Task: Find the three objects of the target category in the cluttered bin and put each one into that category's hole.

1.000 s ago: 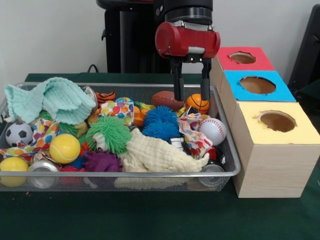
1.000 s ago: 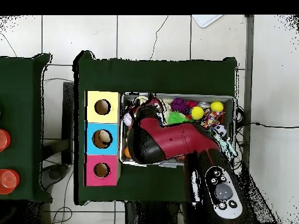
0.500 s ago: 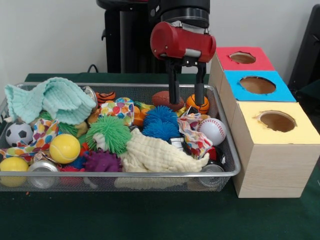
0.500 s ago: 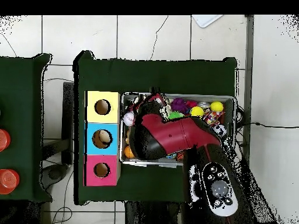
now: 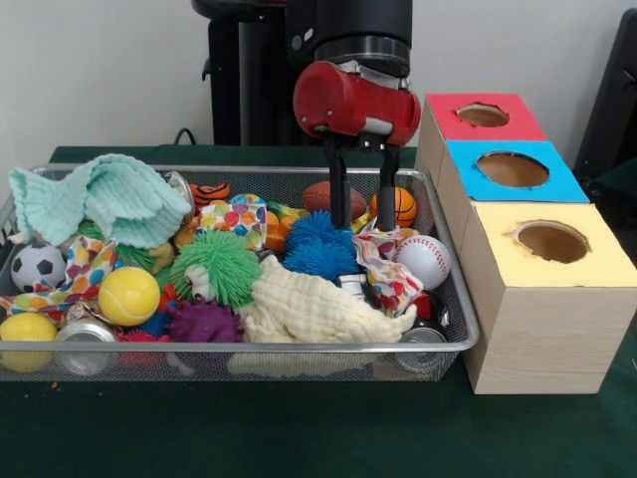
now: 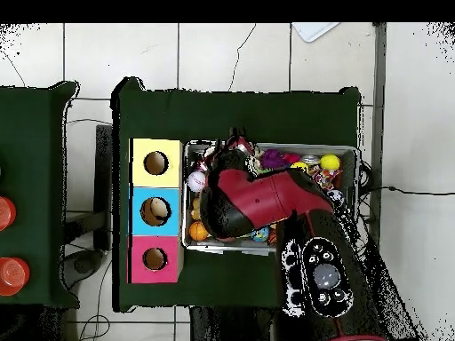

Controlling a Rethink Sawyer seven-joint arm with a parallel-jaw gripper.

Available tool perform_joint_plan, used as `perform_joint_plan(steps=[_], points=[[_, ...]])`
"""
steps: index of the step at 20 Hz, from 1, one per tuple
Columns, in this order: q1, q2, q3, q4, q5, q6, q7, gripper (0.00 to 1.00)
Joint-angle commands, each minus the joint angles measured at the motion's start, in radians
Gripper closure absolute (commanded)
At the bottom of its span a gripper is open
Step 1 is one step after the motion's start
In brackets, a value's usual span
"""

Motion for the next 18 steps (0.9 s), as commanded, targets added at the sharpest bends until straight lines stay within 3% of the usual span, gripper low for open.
perform_joint_plan(steps=[1,11,18], points=[[0.002,0.065,-0.019,-0.054,-0.105,0.076,-0.023,0.00],[-0.048,0.084,0.016,-0.066,-0.159,0.071,-0.040,0.00],[-0.005,0.133,-0.046,-0.108,-0.196,0.035,0.011,0.00]])
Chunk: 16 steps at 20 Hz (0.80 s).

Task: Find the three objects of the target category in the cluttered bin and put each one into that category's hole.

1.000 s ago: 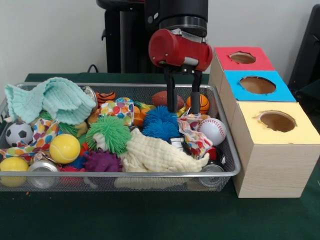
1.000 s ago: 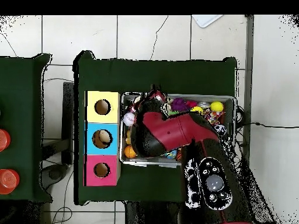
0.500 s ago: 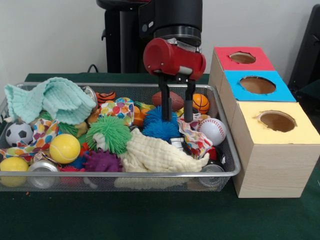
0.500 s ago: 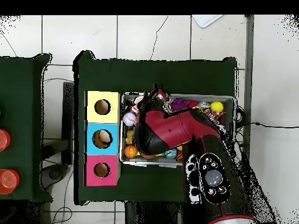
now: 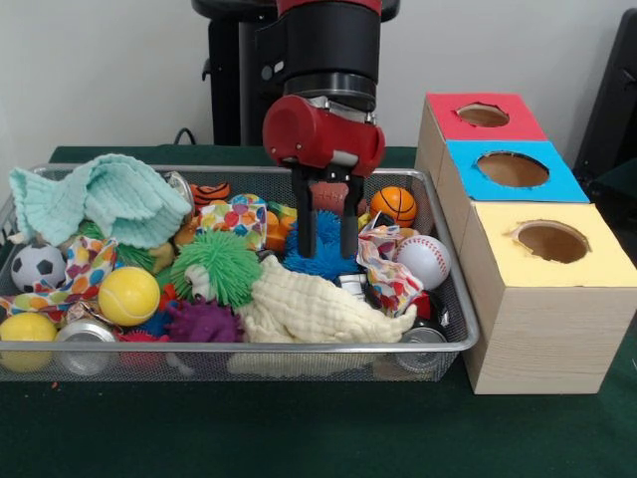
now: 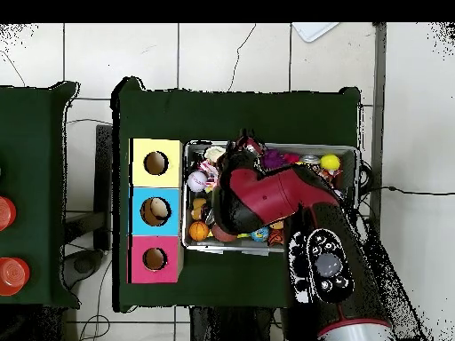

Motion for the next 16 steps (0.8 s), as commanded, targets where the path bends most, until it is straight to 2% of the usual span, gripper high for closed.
perform_joint_plan(steps=[1,4,8,12,16], points=[[0.014,0.082,-0.042,-0.064,-0.090,0.027,0.017,0.00],[0.037,0.114,-0.073,-0.081,-0.097,-0.001,0.050,0.00],[0.027,0.161,-0.078,-0.085,-0.065,-0.023,0.090,0.00],[0.010,0.179,-0.070,-0.080,-0.041,-0.029,0.107,0.00],[-0.043,0.208,-0.016,-0.061,-0.009,0.006,0.105,0.00]])
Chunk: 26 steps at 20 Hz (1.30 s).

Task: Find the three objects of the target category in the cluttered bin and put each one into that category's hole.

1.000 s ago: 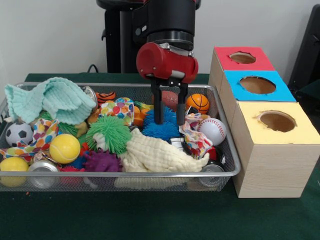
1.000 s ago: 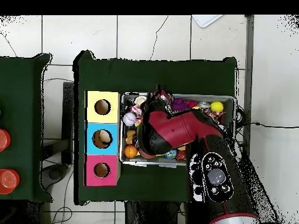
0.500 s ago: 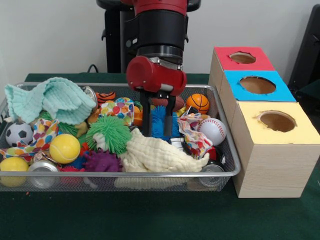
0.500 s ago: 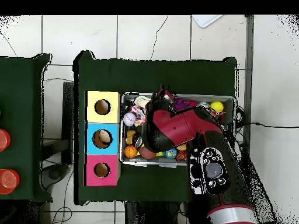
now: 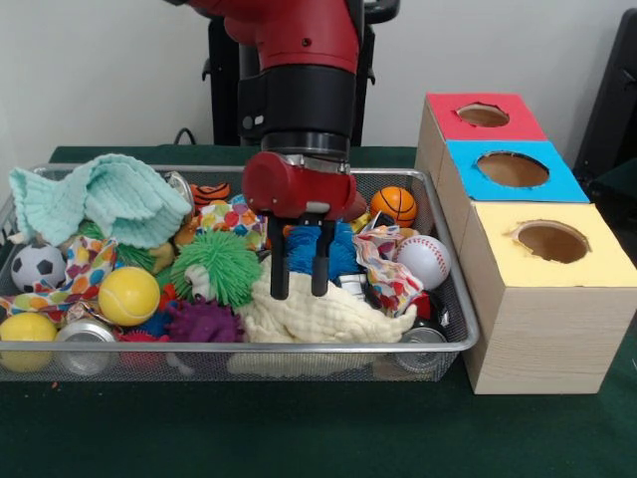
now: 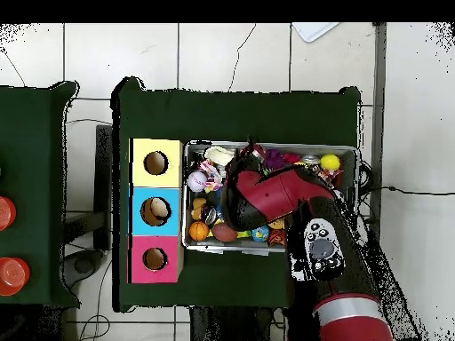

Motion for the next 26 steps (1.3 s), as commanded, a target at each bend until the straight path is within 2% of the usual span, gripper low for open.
perform_joint_plan(steps=[1,6,11,26], points=[[-0.064,0.096,0.048,-0.003,0.010,0.012,0.097,0.00],[-0.063,0.097,0.054,0.004,0.033,0.058,0.091,0.00],[-0.102,0.103,0.101,0.042,0.111,0.145,0.081,0.00],[-0.213,0.117,0.217,0.163,0.308,0.244,0.074,0.00]])
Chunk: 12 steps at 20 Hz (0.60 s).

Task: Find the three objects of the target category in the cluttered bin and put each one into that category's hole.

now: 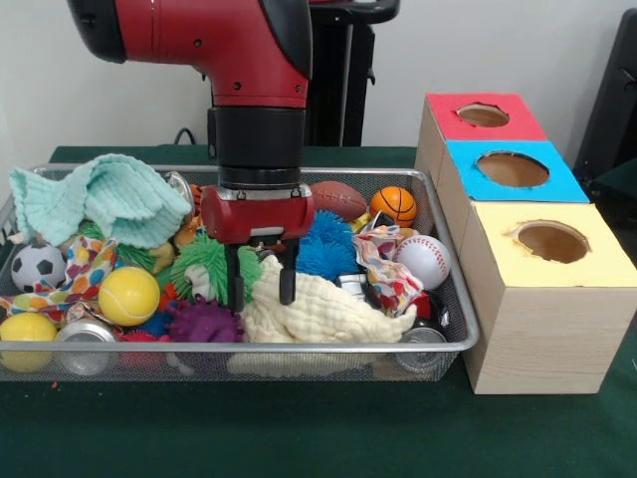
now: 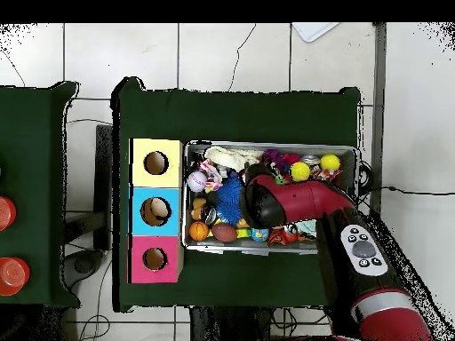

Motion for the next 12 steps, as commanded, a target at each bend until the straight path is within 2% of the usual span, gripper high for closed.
perform_joint_plan(steps=[1,9,12], points=[[-0.050,0.049,0.134,0.116,0.098,0.159,0.076,0.00],[-0.055,0.098,0.142,0.132,0.135,0.129,0.084,0.00],[-0.018,0.116,0.099,0.110,0.106,0.094,0.089,0.00]])
